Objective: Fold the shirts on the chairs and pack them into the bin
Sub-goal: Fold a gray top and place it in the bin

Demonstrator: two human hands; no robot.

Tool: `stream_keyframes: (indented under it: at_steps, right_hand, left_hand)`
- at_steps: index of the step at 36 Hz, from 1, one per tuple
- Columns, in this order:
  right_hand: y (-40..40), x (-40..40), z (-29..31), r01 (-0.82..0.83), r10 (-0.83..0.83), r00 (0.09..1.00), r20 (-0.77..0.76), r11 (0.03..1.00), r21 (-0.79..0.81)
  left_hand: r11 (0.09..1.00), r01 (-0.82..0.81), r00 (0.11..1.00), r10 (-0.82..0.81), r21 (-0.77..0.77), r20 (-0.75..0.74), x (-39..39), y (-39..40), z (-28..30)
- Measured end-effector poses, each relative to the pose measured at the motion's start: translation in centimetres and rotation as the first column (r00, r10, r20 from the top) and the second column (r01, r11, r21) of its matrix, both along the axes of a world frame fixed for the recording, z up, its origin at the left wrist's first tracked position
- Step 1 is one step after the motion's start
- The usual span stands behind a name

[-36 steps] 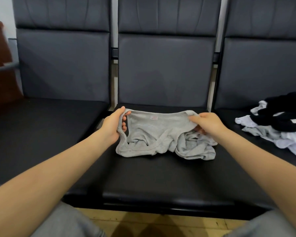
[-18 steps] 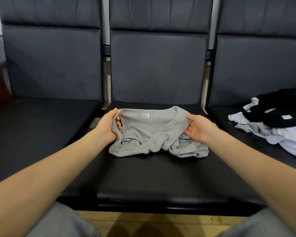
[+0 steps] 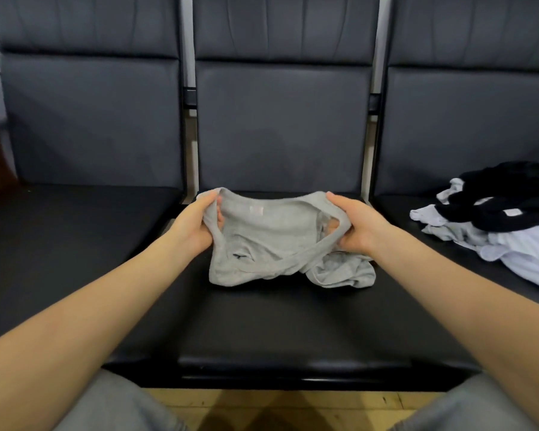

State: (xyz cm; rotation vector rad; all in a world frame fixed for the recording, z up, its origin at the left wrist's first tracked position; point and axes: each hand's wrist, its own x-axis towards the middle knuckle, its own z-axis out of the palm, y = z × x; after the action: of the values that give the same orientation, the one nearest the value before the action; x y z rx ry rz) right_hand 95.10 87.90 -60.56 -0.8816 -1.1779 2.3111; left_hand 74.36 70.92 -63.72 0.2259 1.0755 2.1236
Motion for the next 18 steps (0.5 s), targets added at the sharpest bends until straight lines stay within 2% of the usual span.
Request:
stream_keyframes:
  at_steps: [3, 5, 7, 9, 11, 14, 18]
  right_hand:
    - [0.5, 0.1, 0.6, 0.115, -0.107, 0.992, -0.074, 0.988, 0.105]
    - [0.5, 0.3, 1.1, 0.169, -0.153, 0.984, -0.089, 0.963, 0.212]
    - [0.1, 0.6, 2.4, 0.22, -0.187, 0.973, -0.136, 0.93, 0.296]
    - [-0.3, 0.6, 4.5, 0.305, -0.241, 0.946, -0.217, 0.889, 0.342]
    - [-0.2, 0.4, 6.9, 0.363, -0.264, 0.924, -0.275, 0.828, 0.427]
    - [-0.7, 0.4, 12.1, 0.407, -0.223, 0.9, -0.374, 0.737, 0.54]
    - [-1.7, 1.4, 20.2, 0.461, -0.153, 0.87, -0.469, 0.591, 0.662]
  left_hand:
    - [0.999, 0.021, 0.999, -0.02, 0.028, -0.037, 0.3, -0.3, 1.2]
    - [0.997, -0.059, 0.984, 0.052, -0.04, -0.173, 0.7, -0.6, 2.0]
    - [0.978, -0.179, 0.924, 0.13, -0.107, -0.361, 1.1, -1.0, 3.1]
    - [0.954, -0.286, 0.859, 0.213, -0.091, -0.465, 1.5, -1.6, 5.1]
    - [0.937, -0.347, 0.849, 0.297, -0.038, -0.437, 1.5, -1.8, 7.7]
    - [0.933, -0.338, 0.879, 0.359, 0.122, -0.313, 1.2, -2.2, 13.8]
    - [0.928, -0.252, 0.881, 0.337, 0.274, -0.332, 1.4, -2.9, 22.4]
